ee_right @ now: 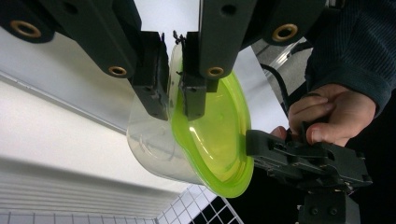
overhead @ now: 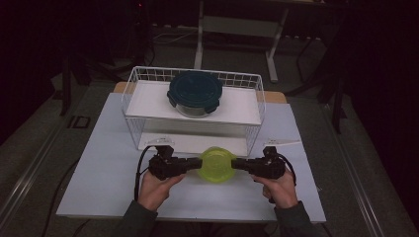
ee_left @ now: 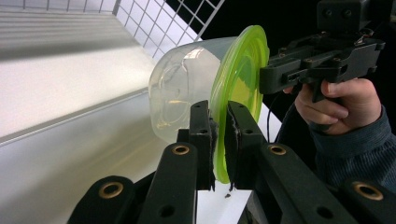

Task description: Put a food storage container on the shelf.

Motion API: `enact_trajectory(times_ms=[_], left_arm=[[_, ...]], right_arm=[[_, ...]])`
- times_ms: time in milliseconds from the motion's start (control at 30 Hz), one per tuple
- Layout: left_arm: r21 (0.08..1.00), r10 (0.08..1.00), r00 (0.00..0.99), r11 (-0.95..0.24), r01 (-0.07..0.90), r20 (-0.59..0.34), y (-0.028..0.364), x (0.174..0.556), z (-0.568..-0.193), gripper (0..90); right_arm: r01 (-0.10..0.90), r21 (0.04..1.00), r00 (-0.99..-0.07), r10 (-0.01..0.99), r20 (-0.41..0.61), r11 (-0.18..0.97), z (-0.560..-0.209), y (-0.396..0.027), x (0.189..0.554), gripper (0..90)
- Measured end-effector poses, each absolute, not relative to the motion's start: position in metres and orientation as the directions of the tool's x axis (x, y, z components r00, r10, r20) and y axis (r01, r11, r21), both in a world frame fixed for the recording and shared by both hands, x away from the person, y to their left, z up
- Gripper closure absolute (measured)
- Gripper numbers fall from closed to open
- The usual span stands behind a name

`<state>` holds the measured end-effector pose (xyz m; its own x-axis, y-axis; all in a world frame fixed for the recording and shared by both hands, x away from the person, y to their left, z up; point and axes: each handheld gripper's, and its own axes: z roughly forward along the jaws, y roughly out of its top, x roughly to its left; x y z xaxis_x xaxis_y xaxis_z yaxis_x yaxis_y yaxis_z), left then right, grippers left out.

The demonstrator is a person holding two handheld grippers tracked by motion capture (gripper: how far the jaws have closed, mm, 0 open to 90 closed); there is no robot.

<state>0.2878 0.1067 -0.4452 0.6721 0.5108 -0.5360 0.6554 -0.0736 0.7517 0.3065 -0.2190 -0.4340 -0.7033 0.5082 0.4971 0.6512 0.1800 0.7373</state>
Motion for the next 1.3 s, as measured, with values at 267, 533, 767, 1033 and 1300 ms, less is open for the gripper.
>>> enact_trajectory(times_ms=[267,533,767,1033,1300], left_arm=[[0.759,0.514,0.675,-0.07,0.647,-0.529,0.11,0.287,-0.44,82.6],[0.769,0.513,0.68,-0.06,0.637,-0.524,0.113,0.285,-0.432,82.6],[0.77,0.514,0.678,-0.053,0.636,-0.525,0.115,0.283,-0.426,82.6],[0.779,0.518,0.682,-0.045,0.625,-0.517,0.118,0.281,-0.417,82.7],[0.796,0.522,0.688,-0.029,0.605,-0.504,0.124,0.281,-0.404,82.7]], right_arm=[[0.644,0.742,-0.711,0.504,0.491,0.184,-0.428,-0.216,0.307,81.5],[0.634,0.751,-0.721,0.49,0.49,0.183,-0.42,-0.214,0.307,81.6],[0.622,0.76,-0.733,0.483,0.479,0.19,-0.414,-0.212,0.307,81.6],[0.61,0.768,-0.744,0.474,0.47,0.196,-0.405,-0.209,0.309,81.6],[0.588,0.785,-0.76,0.466,0.453,0.195,-0.392,-0.204,0.311,81.6]])
